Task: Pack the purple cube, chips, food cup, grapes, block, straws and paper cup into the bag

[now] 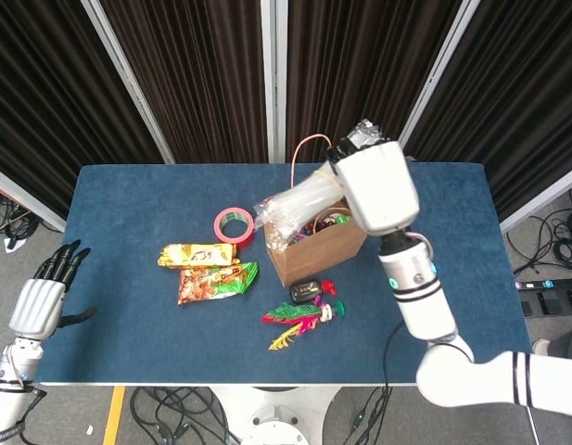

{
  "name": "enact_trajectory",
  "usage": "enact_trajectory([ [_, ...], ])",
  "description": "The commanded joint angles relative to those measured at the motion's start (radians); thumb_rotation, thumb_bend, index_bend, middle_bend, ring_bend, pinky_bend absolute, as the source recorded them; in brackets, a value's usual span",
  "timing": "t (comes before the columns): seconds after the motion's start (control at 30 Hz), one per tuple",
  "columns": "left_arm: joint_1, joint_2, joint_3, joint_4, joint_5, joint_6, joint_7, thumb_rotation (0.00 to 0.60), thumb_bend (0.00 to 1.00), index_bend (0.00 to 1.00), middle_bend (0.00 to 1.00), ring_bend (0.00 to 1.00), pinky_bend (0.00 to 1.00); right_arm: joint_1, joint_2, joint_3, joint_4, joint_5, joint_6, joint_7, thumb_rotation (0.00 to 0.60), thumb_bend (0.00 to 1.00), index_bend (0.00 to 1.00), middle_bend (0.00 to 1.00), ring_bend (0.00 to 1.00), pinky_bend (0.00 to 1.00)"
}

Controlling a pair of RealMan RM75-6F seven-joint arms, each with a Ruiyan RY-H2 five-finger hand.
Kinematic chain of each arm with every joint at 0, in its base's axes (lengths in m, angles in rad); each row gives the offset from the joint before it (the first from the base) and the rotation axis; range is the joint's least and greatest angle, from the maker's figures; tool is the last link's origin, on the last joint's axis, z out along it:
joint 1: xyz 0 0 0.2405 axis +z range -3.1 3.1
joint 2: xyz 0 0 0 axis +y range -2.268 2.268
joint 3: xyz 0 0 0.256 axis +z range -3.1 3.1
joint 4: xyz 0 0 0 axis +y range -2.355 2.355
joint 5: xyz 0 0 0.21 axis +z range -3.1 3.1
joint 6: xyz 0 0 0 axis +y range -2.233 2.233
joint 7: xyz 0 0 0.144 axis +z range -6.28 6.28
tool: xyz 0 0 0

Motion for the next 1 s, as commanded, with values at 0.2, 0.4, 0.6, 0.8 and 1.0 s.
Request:
enact_trajectory([
  [0.2,0.006,0.006,-0.003,0.001,-0.004,0.009,-0.012,0.6,0.08,0.11,0.09,0.04,0.2,0.154,-0.22,-0.025,0.238,0.116,0.01,-0.117,0.6,0.08,0.72,0.62,0.86,0.88],
  [0.4,0.006,0.005,-0.003,0.015,-0.004,0.008,-0.033,0.6,0.08,0.11,0.09,0.03,0.2,0.157,-0.248,-0.066,0.29,0.136,0.033,-0.143,0.6,0.08,0.72,0.62,0.86,0.88],
  [0.6,0.011,-0.001,-0.002,0.028,-0.006,0.012,-0.045,0.6,0.08,0.11,0.09,0.03,0.2,0.15,-0.256,-0.098,0.325,0.139,0.043,-0.152,0.6,0.08,0.72,0.62,0.86,0.88],
  [0.8,0.014,-0.004,-0.001,0.036,-0.003,0.018,-0.051,0.6,0.08,0.11,0.09,0.03,0.2,0.127,-0.254,-0.116,0.357,0.165,0.037,-0.136,0.6,0.08,0.72,0.62,0.86,0.88],
  [1.0,0.016,-0.005,0.003,0.039,-0.001,0.017,-0.045,0.6,0.08,0.11,0.09,0.04,0.2,0.108,-0.262,-0.137,0.397,0.172,0.011,-0.095,0.6,0.08,0.72,0.62,0.86,0.88],
])
